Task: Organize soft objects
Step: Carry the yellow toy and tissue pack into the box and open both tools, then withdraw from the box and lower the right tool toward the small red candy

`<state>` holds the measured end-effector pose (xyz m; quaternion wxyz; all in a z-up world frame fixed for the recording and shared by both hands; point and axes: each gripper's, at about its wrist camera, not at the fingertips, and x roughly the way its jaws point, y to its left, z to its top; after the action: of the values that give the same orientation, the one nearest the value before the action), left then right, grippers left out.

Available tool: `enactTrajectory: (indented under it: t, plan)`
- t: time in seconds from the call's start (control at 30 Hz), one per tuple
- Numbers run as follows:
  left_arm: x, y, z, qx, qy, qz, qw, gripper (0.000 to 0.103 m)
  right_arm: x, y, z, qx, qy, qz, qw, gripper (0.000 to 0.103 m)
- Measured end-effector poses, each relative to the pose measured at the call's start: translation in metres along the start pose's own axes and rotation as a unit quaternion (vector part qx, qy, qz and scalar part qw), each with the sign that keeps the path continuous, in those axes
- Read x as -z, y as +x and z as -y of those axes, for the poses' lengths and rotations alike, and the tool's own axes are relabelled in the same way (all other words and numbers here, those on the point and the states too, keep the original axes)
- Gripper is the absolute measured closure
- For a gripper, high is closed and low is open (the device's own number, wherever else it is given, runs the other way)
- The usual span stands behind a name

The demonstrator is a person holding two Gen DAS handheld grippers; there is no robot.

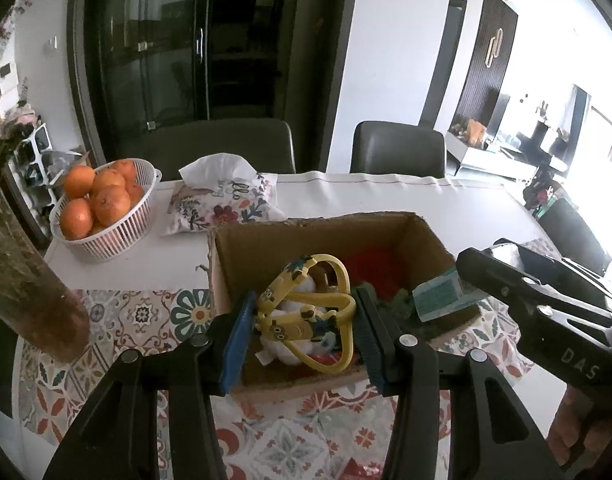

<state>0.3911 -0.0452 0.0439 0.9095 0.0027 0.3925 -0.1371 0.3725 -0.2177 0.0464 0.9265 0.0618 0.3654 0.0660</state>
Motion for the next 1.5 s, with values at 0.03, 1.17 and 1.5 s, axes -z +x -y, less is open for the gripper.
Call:
enactTrajectory:
  t: [0.03,1.17,1.5]
  plan:
    - [-0.001,0.005,-0.001,-0.001,-0.001,-0.002,1.0,0.055,-0.001,0.004,0.0,-0.002,0.001,-0.003,1.0,0.05]
    - [0.027,-0.028,-0.008,-0.084,0.0,0.011,0.9964,0.013,0.03,-0.014,-0.012,0.015,-0.018,-0.037,0.999,0.037]
    - [0.052,-0.064,-0.008,-0.096,-0.009,0.021,0.9951,0.006,0.052,-0.044,-0.029,0.009,-0.038,-0.043,0.998,0.037]
